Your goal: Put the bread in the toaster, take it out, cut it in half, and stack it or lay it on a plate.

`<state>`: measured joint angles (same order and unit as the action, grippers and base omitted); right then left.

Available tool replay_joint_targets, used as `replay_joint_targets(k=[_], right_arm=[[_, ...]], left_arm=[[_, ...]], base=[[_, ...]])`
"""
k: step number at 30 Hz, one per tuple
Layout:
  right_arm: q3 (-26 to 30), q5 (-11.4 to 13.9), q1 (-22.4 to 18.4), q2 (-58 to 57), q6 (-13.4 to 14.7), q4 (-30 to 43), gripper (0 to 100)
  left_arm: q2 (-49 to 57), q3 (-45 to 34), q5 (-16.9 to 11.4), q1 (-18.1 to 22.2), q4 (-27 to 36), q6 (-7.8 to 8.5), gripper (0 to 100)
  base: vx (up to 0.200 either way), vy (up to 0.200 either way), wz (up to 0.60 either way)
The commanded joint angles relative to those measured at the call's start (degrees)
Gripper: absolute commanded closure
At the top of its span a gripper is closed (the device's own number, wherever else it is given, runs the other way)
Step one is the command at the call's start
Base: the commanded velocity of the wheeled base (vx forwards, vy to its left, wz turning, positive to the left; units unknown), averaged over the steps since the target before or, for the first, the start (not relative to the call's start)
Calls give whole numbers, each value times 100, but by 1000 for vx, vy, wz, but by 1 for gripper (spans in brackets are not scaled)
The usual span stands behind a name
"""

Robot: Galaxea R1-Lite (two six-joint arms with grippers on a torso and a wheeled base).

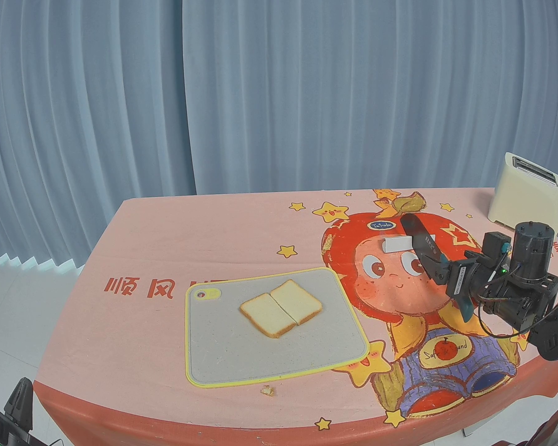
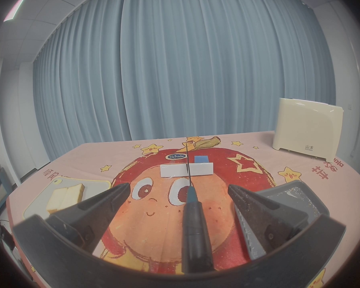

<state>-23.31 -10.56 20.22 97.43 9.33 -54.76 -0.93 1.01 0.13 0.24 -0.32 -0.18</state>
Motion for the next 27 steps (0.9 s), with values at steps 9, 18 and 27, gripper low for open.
replay_joint_targets(k=[9,18,27], right_arm=[[257,-78,87,-681,25,0,0],[889,-96,34,-1639,25,9,0],[1751,-87,-124,-2430,52,18,0]], left_arm=[[93,-101,4,2,-3,1,100],[93,-101,4,2,-3,1,100],[93,-101,4,2,-3,1,100]], base=[[0,0,0],[0,0,0],[0,0,0]])
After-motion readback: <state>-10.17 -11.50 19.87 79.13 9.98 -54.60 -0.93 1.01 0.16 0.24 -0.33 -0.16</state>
